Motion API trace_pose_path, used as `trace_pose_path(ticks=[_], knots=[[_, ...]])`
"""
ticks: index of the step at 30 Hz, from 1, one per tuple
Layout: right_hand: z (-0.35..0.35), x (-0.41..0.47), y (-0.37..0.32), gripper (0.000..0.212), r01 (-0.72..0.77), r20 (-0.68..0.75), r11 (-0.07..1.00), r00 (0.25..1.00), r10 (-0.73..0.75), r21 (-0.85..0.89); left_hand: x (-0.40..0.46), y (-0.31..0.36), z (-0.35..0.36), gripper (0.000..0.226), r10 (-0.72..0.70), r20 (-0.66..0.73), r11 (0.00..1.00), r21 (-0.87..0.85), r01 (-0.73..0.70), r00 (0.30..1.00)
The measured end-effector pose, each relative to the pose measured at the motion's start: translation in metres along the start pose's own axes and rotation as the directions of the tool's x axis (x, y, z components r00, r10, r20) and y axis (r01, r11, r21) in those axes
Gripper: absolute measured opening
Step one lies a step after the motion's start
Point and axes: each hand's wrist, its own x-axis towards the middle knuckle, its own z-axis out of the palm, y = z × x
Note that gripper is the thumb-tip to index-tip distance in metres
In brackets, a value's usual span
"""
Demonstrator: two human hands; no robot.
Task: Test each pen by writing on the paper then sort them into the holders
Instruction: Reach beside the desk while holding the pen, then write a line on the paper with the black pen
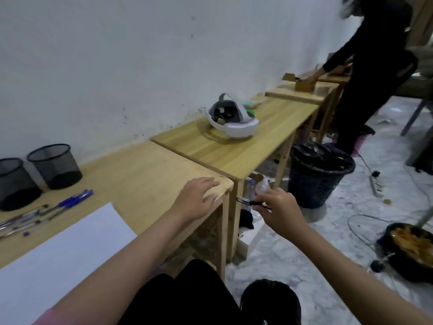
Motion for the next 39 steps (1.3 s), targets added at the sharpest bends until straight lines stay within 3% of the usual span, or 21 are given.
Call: trace_pose_path(ticks=[4,10,13,18,23,30,39], knots=[[-0.006,-0.031,0.030,0.009,-0.171,0.086,0.985,0.981,0.171,-0.015,0.019,-0.003,0.015,0.036,0.010,0.077,1.000,0.023,-0.012,0.997],[-0.009,-0.062,0.053,0.016,-0.327,0.144,0.945,0.935,0.325,-0.014,0.020,-0.008,0.025,0.033,-0.010,0.078,1.000,-0.020,0.011,0.997],[-0.010,-0.066,0.057,0.027,-0.351,0.158,0.935,0.922,0.354,-0.047,0.018,-0.008,0.024,0.032,-0.004,0.074,0.999,-0.034,0.007,0.997],[-0.015,-0.057,0.049,0.028,-0.322,0.131,0.947,0.938,0.322,-0.022,0.012,-0.005,0.021,0.033,-0.038,0.047,0.999,-0.036,0.039,0.998],[-0.016,-0.032,0.018,0.024,-0.231,0.077,0.970,0.971,0.224,0.082,-0.005,-0.004,0.002,0.038,-0.043,0.001,0.998,-0.038,0.043,0.999],[-0.001,0.025,-0.072,0.024,0.039,0.001,0.957,0.999,-0.041,0.289,-0.046,-0.030,-0.056,0.037,-0.127,-0.184,0.991,0.010,0.131,0.975],[0.066,0.073,-0.243,0.024,0.419,-0.046,0.795,0.894,-0.446,0.438,-0.174,-0.098,-0.141,0.036,-0.405,-0.418,0.899,-0.019,0.438,0.813]])
